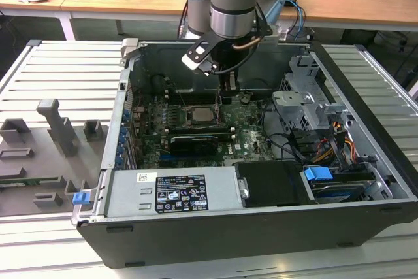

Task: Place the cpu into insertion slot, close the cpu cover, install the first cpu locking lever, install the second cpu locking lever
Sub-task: 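Close the cpu cover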

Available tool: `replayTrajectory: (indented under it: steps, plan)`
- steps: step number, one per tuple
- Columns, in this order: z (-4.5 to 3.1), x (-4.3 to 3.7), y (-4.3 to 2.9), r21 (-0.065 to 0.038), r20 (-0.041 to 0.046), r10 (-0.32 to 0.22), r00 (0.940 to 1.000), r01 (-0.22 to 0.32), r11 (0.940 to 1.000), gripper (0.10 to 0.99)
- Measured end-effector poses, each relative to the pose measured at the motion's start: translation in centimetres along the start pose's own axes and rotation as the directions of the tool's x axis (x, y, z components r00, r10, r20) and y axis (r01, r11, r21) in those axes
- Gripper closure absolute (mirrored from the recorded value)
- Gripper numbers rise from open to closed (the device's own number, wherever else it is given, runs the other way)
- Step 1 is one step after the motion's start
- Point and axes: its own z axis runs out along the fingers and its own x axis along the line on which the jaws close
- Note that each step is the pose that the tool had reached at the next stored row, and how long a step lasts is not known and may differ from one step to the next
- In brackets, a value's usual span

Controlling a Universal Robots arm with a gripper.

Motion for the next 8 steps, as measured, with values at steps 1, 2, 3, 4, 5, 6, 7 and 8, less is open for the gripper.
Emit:
replayTrajectory:
  steps: [1, 2, 3, 4, 5, 6, 7, 8]
  plan:
    - [-0.01, 0.00, -0.15, 0.000, 0.0001, 0.000, 1.0000, 0.000, 1.0000, 0.980]
    - [-0.03, 0.00, -0.33, 0.000, 0.0002, 0.000, 1.0000, 0.000, 1.0000, 0.980]
    - [-0.05, 0.01, -0.66, 0.000, 0.0003, 0.000, 1.0000, 0.000, 1.0000, 0.980]
    - [-0.08, 0.01, -0.97, 0.000, 0.0003, 0.000, 1.0000, 0.000, 1.0000, 0.980]
    - [-0.09, 0.02, -1.23, 0.000, 0.0003, 0.000, 1.0000, 0.000, 1.0000, 0.980]
    - [-0.10, 0.02, -1.43, 0.000, 0.0002, 0.000, 1.0000, 0.000, 1.0000, 0.980]
    - [-0.10, 0.03, -1.57, 0.000, 0.0001, 0.000, 1.0000, 0.000, 1.0000, 0.980]
    - [-0.08, 0.02, -1.77, 0.000, 0.0001, 0.000, 1.0000, 0.000, 1.0000, 0.980]
